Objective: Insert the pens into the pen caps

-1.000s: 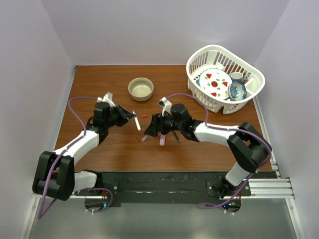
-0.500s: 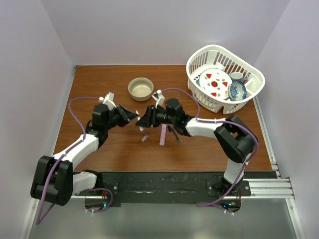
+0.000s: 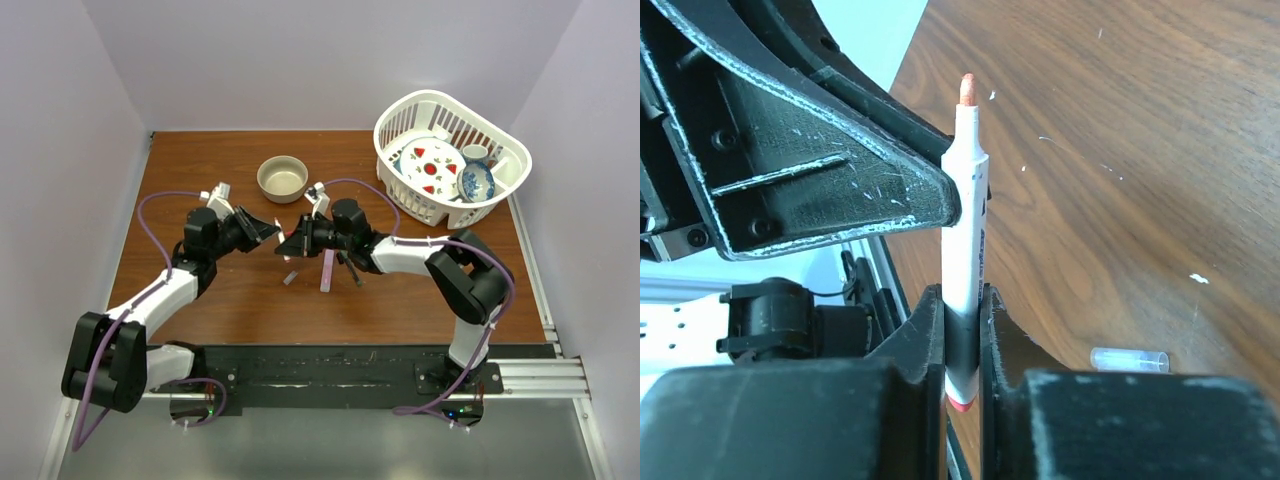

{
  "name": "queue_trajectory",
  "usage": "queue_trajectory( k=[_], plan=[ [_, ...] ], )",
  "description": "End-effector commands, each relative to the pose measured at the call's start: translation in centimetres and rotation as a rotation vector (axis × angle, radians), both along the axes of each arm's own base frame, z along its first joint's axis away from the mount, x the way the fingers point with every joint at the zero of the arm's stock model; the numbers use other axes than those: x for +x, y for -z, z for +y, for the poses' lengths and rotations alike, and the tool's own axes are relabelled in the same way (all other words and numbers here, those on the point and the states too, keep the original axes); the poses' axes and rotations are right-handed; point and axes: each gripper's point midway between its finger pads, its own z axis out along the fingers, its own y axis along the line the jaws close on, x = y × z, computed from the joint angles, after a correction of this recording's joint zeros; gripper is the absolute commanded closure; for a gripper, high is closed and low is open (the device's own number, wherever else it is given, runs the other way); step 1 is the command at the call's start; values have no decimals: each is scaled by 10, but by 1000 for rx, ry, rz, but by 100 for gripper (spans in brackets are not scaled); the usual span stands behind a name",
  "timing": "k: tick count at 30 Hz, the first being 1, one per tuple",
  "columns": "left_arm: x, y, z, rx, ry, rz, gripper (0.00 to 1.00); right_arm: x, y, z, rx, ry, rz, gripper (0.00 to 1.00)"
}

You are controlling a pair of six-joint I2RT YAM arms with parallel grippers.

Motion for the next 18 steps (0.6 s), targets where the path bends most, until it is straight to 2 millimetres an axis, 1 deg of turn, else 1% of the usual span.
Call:
queue_trajectory(
  k=[1, 2, 3, 4, 5, 6, 7, 8, 9, 10, 11, 12, 13, 14, 15, 16, 17, 18],
  plan=[
    [6, -29, -10, 45, 91, -131, 69, -3, -29, -3, 51, -1, -70, 100],
    [5, -32, -11, 63, 116, -161, 63, -4, -29, -6, 42, 11, -71, 100],
    [3, -36, -13, 103, 168, -221, 52, -1, -29, -9, 28, 32, -79, 100],
    [2, -40, -14, 122, 188, -256, 31, -1, -21, -15, -16, 58, -62, 100],
    [1, -43, -14, 140, 202, -287, 23, 6, -29, -23, -34, 107, -105, 100],
    [2, -48, -13, 171, 218, -332, 23, 8, -24, -31, -62, 137, -105, 100],
    [3, -47, -12, 197, 226, -339, 23, 11, -23, -40, -85, 166, -98, 100],
    [4, -47, -12, 222, 234, -344, 23, 12, -26, -52, -95, 205, -113, 100],
    [12, -58, -11, 265, 239, -392, 25, 14, -29, -59, -97, 227, -119, 100],
    [14, -48, -9, 293, 256, -350, 27, 19, -28, -72, -112, 260, -113, 100],
    [17, -49, -10, 314, 273, -353, 29, 23, -29, -82, -129, 298, -120, 100],
    [23, -60, -11, 353, 297, -407, 33, 20, -38, -94, -124, 318, -140, 100],
    [27, -51, -11, 376, 315, -378, 34, 23, -35, -108, -158, 349, -144, 100],
    [30, -50, -10, 400, 328, -387, 34, 21, -35, -118, -174, 368, -155, 100],
    [41, -53, -4, 455, 299, -408, 34, 22, -50, -130, -169, 411, -196, 100],
    [46, -47, -1, 478, 287, -396, 34, 19, -53, -140, -195, 421, -219, 100],
    [51, -46, 3, 506, 270, -402, 34, 17, -54, -147, -208, 435, -236, 100],
    [60, -50, 9, 564, 245, -431, 35, 17, -59, -155, -221, 465, -255, 100]
  ],
)
